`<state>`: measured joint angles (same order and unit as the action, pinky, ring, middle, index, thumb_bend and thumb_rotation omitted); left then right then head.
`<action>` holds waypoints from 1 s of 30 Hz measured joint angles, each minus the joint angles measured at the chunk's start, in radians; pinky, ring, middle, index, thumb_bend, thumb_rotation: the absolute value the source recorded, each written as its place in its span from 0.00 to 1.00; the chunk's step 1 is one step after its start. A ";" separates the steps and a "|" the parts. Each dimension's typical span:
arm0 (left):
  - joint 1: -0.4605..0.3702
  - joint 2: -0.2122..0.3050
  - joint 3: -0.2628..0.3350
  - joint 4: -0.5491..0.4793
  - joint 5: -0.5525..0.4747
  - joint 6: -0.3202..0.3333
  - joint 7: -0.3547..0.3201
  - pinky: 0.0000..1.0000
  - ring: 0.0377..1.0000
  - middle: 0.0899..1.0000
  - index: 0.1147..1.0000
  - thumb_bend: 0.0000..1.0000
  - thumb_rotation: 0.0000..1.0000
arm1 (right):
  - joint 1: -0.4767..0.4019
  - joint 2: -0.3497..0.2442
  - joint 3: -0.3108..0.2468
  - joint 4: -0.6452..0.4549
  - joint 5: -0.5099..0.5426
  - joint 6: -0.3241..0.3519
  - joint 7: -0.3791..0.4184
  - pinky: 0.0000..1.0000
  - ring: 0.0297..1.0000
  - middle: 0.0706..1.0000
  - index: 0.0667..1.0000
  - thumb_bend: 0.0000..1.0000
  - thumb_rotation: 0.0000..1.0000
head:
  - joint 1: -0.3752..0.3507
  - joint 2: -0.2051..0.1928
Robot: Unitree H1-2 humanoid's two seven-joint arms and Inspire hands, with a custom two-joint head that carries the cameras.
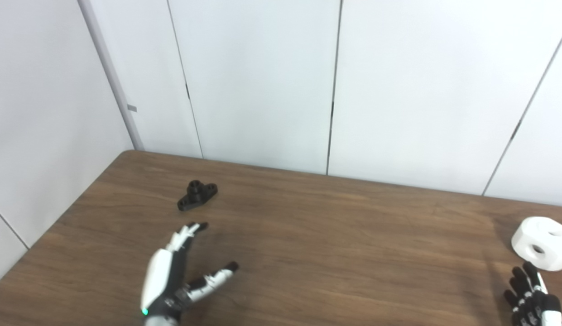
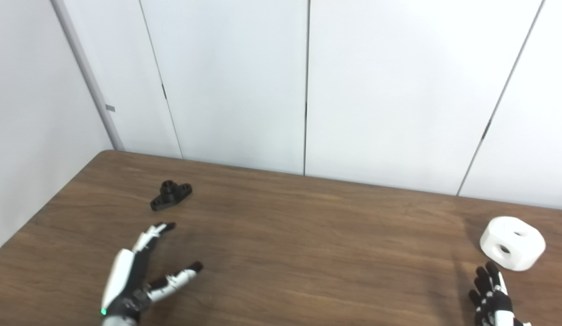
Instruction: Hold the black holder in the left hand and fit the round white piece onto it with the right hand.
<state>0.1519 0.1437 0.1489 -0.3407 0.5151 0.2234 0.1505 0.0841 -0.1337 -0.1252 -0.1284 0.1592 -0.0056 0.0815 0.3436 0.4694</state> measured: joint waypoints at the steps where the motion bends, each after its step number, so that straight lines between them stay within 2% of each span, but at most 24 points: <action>1: -0.014 0.017 0.012 0.000 0.004 0.012 -0.003 1.00 1.00 0.97 0.84 0.84 0.30 | 0.000 0.000 0.000 0.001 0.000 -0.001 0.000 1.00 1.00 0.98 0.99 0.64 1.00 | 0.000 0.000; 5: -0.062 0.066 0.040 0.016 0.008 0.053 -0.009 0.99 1.00 0.96 0.82 0.84 0.32 | -0.002 0.000 0.000 0.004 0.000 -0.001 -0.001 1.00 1.00 0.98 0.99 0.65 1.00 | 0.002 0.005; 13: -0.133 0.150 0.080 0.141 0.023 0.101 -0.005 1.00 1.00 0.94 0.79 0.85 0.31 | -0.005 0.000 0.002 0.004 -0.004 -0.001 -0.001 1.00 1.00 0.99 1.00 0.65 1.00 | 0.000 0.011; 21: -0.202 0.176 0.092 0.252 0.018 0.118 0.004 1.00 1.00 0.94 0.79 0.85 0.30 | -0.003 0.000 0.004 0.000 -0.011 -0.001 -0.002 1.00 1.00 0.99 1.00 0.64 1.00 | 0.000 0.018; 22: -0.212 0.179 0.092 0.265 0.013 0.118 0.004 0.96 1.00 0.94 0.78 0.85 0.29 | -0.002 0.000 0.005 -0.001 -0.012 0.000 -0.002 1.00 1.00 0.99 1.00 0.63 1.00 | -0.002 0.021; 25: -0.245 0.189 0.091 0.311 -0.003 0.118 0.004 0.91 0.99 0.93 0.78 0.85 0.30 | 0.001 0.000 0.007 -0.005 -0.016 0.000 -0.003 1.00 1.00 0.99 1.00 0.63 1.00 | -0.002 0.025; 30: -0.305 0.210 0.077 0.392 -0.006 0.124 0.006 0.90 0.98 0.93 0.78 0.85 0.32 | 0.014 0.001 0.008 -0.025 -0.018 0.009 -0.004 1.00 1.00 0.99 1.00 0.63 1.00 | -0.003 0.028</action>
<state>-0.1529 0.3532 0.2261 0.0511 0.5094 0.3475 0.1561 0.0986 -0.1331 -0.1176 -0.1531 0.1416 0.0037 0.0779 0.3405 0.4970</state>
